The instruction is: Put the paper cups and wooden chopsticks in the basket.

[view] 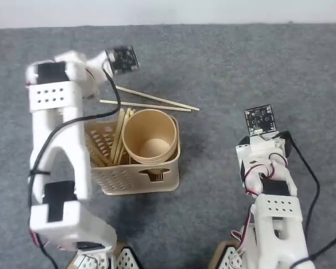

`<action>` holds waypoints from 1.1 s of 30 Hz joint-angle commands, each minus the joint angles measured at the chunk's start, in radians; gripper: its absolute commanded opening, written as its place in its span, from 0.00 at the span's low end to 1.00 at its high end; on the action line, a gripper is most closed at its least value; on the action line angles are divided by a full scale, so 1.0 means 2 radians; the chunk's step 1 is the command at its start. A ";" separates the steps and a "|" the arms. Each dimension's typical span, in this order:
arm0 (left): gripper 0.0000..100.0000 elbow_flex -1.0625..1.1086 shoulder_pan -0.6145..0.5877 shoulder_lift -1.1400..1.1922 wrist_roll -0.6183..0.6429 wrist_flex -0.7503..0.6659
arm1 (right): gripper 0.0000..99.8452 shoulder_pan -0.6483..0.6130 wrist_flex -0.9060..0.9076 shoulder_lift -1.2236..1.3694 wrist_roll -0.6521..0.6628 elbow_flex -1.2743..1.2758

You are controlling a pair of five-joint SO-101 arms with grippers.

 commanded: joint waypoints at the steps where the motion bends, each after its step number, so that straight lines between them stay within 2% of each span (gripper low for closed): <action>1: 0.01 -0.059 0.012 -0.066 0.047 0.002 | 0.37 -0.004 -0.003 -0.003 0.008 0.000; 5: 0.01 -0.091 0.035 -0.124 0.133 0.022 | 0.37 -0.003 -0.003 -0.001 0.011 0.000; 8: 0.01 -0.097 0.051 -0.164 0.226 0.046 | 0.37 -0.002 -0.003 -0.001 0.011 0.000; 10: 0.01 -0.095 0.057 -0.191 0.315 0.054 | 0.37 -0.002 -0.003 0.000 0.011 0.001; 14: 0.01 -0.095 0.055 -0.243 0.538 0.072 | 0.37 -0.001 -0.003 0.001 0.011 0.001; 19: 0.01 -0.088 0.059 -0.308 0.725 0.102 | 0.37 -0.001 -0.005 -0.003 0.012 0.008; 20: 0.01 -0.076 0.059 -0.318 0.745 0.101 | 0.37 -0.001 -0.005 -0.003 0.012 0.008; 23: 0.01 0.000 0.059 -0.341 0.747 0.069 | 0.37 -0.001 -0.004 -0.003 0.012 0.008; 29: 0.01 0.247 0.060 -0.409 0.748 -0.083 | 0.37 -0.001 -0.003 -0.003 0.012 0.008; 33: 0.01 0.361 0.074 -0.500 0.744 -0.130 | 0.37 0.000 -0.004 -0.003 0.012 0.008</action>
